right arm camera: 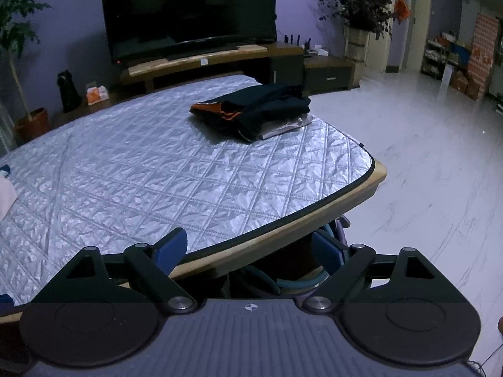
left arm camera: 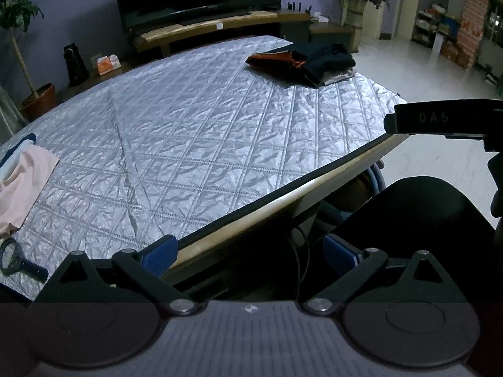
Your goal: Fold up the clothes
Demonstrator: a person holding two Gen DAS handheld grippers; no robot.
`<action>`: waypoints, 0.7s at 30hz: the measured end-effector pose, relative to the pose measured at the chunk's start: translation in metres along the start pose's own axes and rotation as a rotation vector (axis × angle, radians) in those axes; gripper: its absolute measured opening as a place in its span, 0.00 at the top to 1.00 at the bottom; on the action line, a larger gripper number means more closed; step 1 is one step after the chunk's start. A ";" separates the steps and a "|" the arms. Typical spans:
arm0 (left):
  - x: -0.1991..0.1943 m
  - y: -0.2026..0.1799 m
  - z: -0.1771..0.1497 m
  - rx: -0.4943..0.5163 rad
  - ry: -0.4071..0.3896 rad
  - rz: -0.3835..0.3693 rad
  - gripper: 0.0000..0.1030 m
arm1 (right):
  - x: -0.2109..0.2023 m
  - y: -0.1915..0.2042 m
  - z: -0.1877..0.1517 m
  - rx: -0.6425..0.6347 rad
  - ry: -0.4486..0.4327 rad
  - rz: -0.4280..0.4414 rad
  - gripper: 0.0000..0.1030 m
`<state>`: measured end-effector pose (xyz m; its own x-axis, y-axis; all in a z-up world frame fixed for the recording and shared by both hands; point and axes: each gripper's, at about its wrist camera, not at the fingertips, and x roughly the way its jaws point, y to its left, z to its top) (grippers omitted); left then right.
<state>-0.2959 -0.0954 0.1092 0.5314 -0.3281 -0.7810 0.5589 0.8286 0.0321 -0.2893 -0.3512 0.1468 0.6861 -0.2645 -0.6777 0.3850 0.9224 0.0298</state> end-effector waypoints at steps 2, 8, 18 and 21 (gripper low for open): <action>0.001 -0.001 0.000 0.001 0.003 0.001 0.05 | -0.001 0.002 -0.001 -0.006 -0.005 0.000 0.12; 0.002 -0.001 -0.001 0.008 0.007 0.000 0.05 | -0.003 0.007 -0.002 -0.029 -0.023 -0.002 0.12; 0.003 -0.003 0.000 0.011 0.012 0.001 0.05 | -0.005 0.010 -0.003 -0.036 -0.028 0.000 0.12; 0.004 -0.002 0.000 0.002 0.015 0.004 0.05 | -0.005 0.011 -0.003 -0.041 -0.030 0.000 0.12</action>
<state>-0.2951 -0.0978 0.1062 0.5241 -0.3178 -0.7901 0.5582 0.8289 0.0369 -0.2900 -0.3386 0.1486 0.7045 -0.2725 -0.6553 0.3600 0.9330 -0.0010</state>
